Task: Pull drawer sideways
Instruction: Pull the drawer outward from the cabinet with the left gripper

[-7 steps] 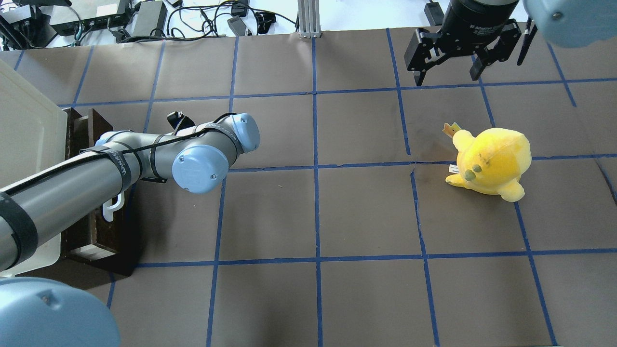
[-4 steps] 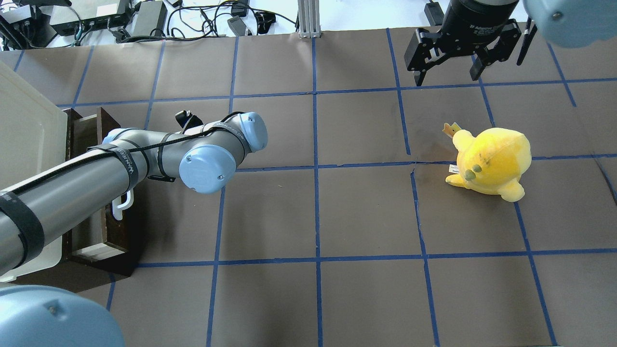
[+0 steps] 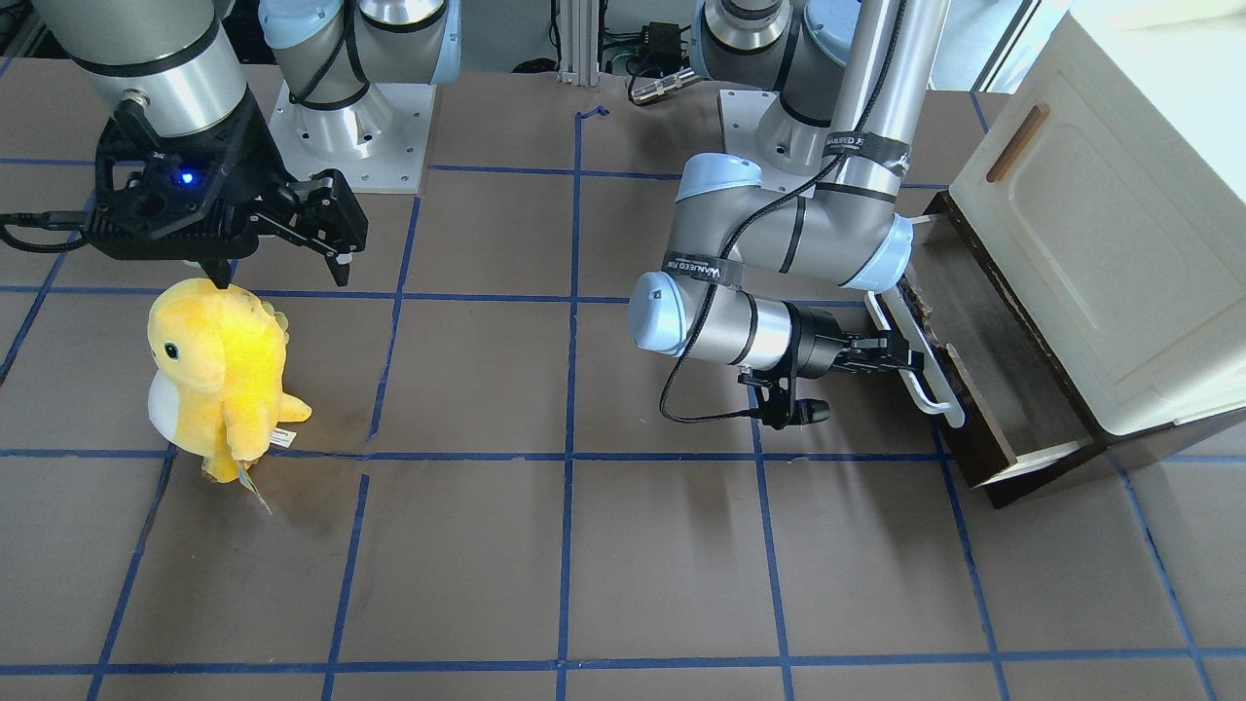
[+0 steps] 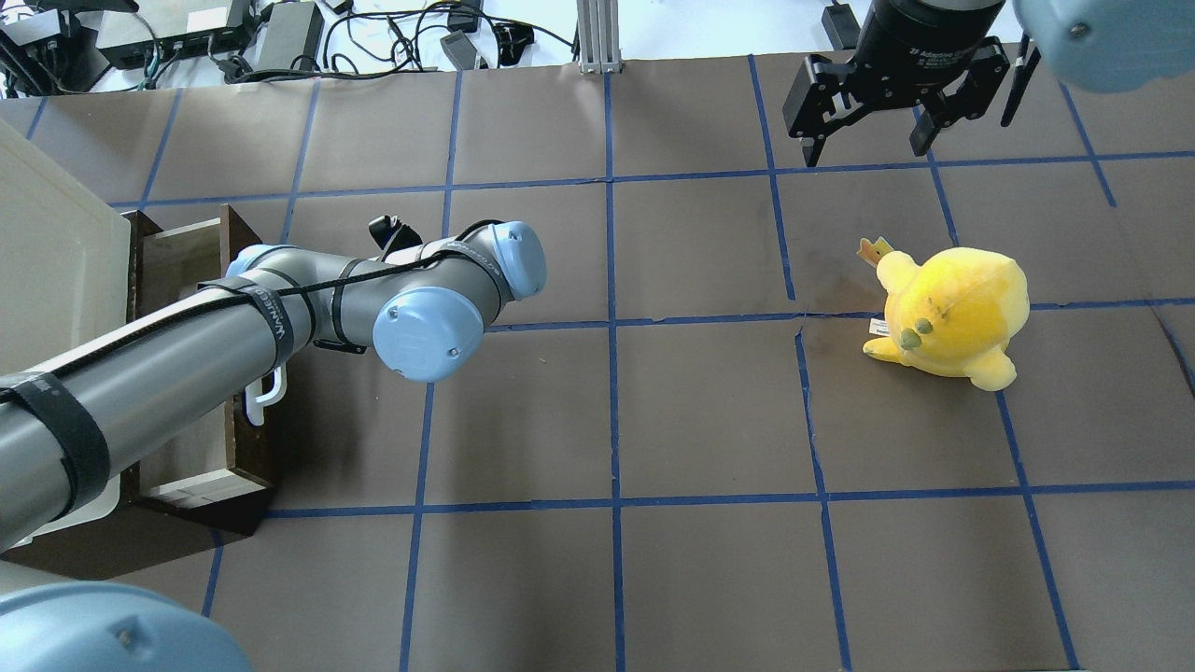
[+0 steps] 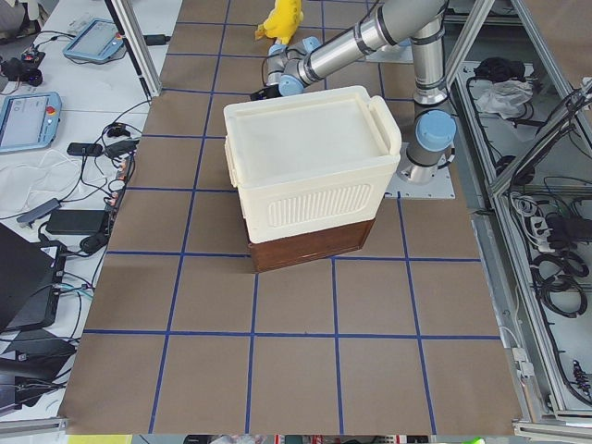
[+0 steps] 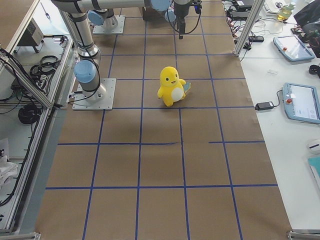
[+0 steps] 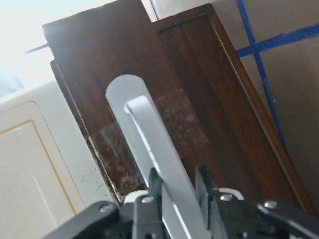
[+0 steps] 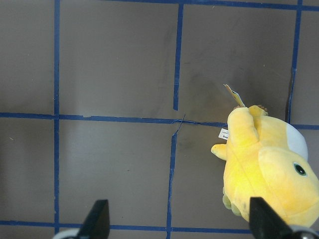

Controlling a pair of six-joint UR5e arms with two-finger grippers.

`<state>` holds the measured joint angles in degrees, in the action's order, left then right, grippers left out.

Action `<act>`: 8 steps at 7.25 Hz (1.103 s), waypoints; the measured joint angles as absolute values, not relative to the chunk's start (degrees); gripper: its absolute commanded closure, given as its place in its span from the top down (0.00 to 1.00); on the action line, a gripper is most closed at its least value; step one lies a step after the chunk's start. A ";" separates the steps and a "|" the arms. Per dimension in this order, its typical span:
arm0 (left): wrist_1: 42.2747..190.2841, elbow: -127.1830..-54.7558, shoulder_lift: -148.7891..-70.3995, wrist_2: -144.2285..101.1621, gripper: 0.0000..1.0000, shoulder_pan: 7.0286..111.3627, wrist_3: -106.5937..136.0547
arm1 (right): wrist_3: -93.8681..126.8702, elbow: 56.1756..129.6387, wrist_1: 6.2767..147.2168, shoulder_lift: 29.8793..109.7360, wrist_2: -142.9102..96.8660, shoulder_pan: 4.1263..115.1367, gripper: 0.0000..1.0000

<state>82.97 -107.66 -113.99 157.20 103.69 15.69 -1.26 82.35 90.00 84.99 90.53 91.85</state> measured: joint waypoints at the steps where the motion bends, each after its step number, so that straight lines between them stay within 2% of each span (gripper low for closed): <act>1: 82.97 -107.41 -113.98 157.05 0.23 104.17 15.57 | -1.29 82.35 90.00 84.99 90.53 91.84 1.00; 3: 82.97 -107.12 -113.92 156.98 0.24 105.24 14.96 | -1.26 82.35 90.00 84.99 90.53 91.85 1.00; 4: 82.99 -107.13 -113.92 156.93 0.34 105.44 14.88 | -1.24 82.35 90.00 84.99 90.53 91.85 1.00; 5: 83.02 -107.15 -113.91 156.72 0.72 105.51 14.90 | -1.23 82.35 90.00 84.99 90.53 91.85 1.00; 6: 83.06 -107.16 -113.88 156.40 0.88 105.53 14.96 | -1.23 82.35 90.00 84.99 90.53 91.84 1.00; 8: 83.13 -107.25 -113.83 156.07 0.89 105.57 15.15 | -1.23 82.35 90.00 84.99 90.53 91.84 1.00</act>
<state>83.13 -107.25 -113.83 156.07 105.57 15.15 -1.23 82.35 90.00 84.99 90.53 91.84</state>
